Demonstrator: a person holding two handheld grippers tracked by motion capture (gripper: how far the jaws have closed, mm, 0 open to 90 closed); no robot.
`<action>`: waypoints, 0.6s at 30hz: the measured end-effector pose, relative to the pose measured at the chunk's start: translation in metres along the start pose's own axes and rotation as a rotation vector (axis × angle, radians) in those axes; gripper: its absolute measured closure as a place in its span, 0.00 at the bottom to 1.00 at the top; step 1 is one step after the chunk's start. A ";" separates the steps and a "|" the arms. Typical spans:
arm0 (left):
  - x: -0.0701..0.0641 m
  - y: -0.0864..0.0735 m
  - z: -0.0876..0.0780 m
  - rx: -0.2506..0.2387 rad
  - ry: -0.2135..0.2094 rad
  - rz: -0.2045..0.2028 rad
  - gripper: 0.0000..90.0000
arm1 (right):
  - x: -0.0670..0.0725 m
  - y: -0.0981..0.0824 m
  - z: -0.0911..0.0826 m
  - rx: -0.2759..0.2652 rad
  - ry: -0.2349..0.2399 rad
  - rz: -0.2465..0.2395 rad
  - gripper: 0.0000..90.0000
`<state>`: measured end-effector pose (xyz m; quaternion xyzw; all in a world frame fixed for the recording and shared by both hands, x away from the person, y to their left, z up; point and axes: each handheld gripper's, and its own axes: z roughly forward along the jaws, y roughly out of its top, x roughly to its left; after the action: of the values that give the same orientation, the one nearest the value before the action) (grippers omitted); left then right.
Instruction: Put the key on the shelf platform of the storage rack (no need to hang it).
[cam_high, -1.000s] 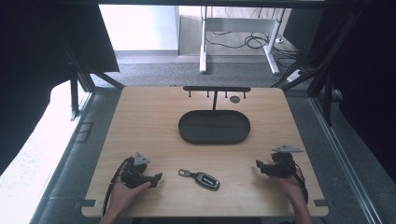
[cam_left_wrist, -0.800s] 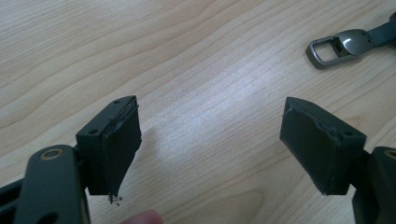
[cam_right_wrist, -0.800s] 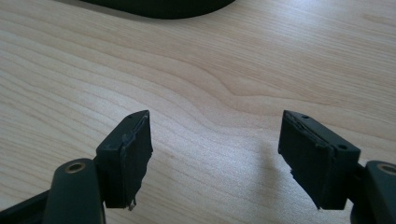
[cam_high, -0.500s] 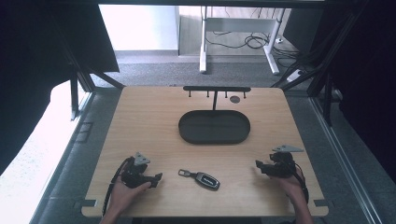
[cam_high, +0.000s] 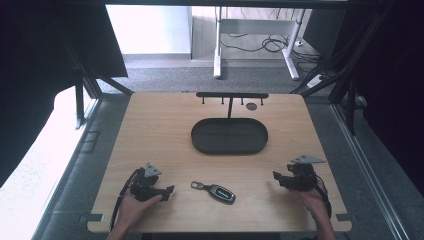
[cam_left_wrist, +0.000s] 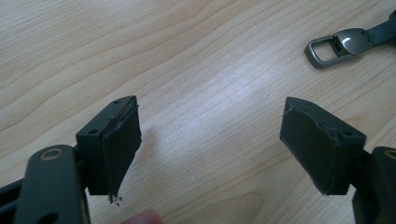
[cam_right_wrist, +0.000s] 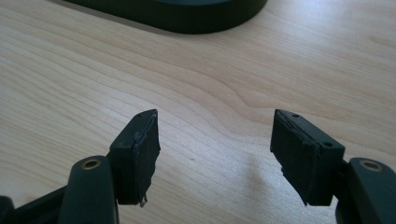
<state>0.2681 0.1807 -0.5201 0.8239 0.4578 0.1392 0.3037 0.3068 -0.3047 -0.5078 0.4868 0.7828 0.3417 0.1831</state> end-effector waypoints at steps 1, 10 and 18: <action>0.000 0.000 0.000 0.000 0.001 0.000 0.23 | 0.003 0.002 -0.003 -0.005 0.005 -0.016 0.38; 0.002 0.000 -0.002 -0.003 0.004 -0.008 0.23 | 0.022 0.009 -0.009 -0.001 0.052 -0.088 0.38; 0.000 0.001 -0.001 -0.004 -0.006 -0.001 0.23 | 0.042 0.028 -0.011 0.011 0.074 -0.171 0.40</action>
<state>0.2685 0.1810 -0.5183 0.8236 0.4568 0.1374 0.3068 0.2981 -0.2632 -0.4782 0.4062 0.8297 0.3380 0.1800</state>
